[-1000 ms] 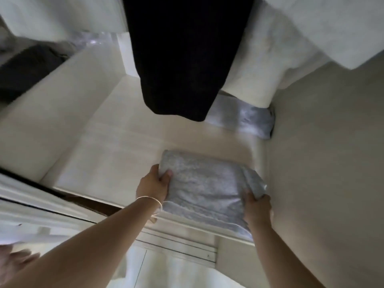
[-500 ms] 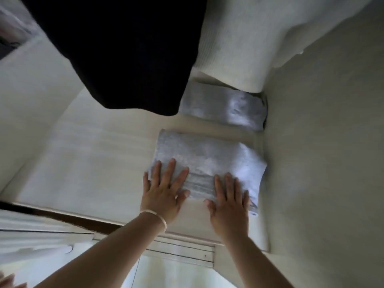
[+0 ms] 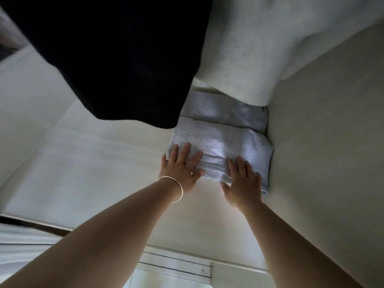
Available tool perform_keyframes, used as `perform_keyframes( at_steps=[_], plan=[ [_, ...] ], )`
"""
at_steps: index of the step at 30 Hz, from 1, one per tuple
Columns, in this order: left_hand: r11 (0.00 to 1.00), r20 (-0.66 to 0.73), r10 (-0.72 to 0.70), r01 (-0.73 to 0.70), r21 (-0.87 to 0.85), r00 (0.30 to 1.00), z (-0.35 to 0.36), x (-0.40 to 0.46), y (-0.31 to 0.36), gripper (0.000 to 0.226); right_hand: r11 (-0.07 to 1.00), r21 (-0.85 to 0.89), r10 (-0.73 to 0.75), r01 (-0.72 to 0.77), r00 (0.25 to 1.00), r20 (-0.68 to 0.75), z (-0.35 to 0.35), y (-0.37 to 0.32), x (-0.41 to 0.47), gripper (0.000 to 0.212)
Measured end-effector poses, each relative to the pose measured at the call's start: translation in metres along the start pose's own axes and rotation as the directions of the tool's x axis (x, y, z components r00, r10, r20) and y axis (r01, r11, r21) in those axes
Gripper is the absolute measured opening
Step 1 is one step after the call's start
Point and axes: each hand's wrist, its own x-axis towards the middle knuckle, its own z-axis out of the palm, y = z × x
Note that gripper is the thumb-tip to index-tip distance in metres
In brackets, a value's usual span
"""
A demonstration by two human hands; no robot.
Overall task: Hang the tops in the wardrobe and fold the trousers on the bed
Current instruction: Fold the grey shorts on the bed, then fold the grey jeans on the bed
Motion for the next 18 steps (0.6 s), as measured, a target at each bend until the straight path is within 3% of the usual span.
perform_keyframes(
  at_steps=[3, 5, 8, 11, 14, 18],
  plan=[
    [0.999, -0.083, -0.027, 0.024, -0.041, 0.996, -0.014, -0.041, -0.003, 0.058, 0.975, 0.222, 0.066, -0.027, 0.984, -0.167, -0.023, -0.020, -0.030, 0.055],
    [0.989, -0.080, -0.112, 0.103, -0.104, 0.990, -0.024, -0.090, -0.004, 0.056, 0.939, 0.343, 0.025, 0.019, 0.992, -0.125, -0.040, -0.045, -0.069, 0.045],
    [0.903, 0.035, -0.277, 0.272, -0.333, 0.960, -0.045, -0.181, 0.000, 0.053, 0.912, 0.361, -0.211, 0.196, 0.977, 0.004, -0.065, -0.085, -0.137, 0.039],
    [0.830, -0.043, -0.419, 0.363, -0.424, 0.907, -0.082, -0.277, 0.009, 0.036, 0.814, 0.430, -0.435, 0.391, 0.901, 0.004, -0.091, -0.125, -0.205, 0.030],
    [0.780, -0.206, -0.592, 0.488, -0.392, 0.779, -0.123, -0.362, 0.007, 0.031, 0.691, 0.496, -0.590, 0.527, 0.807, -0.035, -0.122, -0.166, -0.274, 0.027],
    [0.581, -0.331, -0.814, 0.682, -0.445, 0.477, -0.154, -0.488, 0.002, 0.030, 0.450, 0.532, -0.779, 0.717, 0.606, -0.158, -0.172, -0.211, -0.377, 0.024]
  ],
)
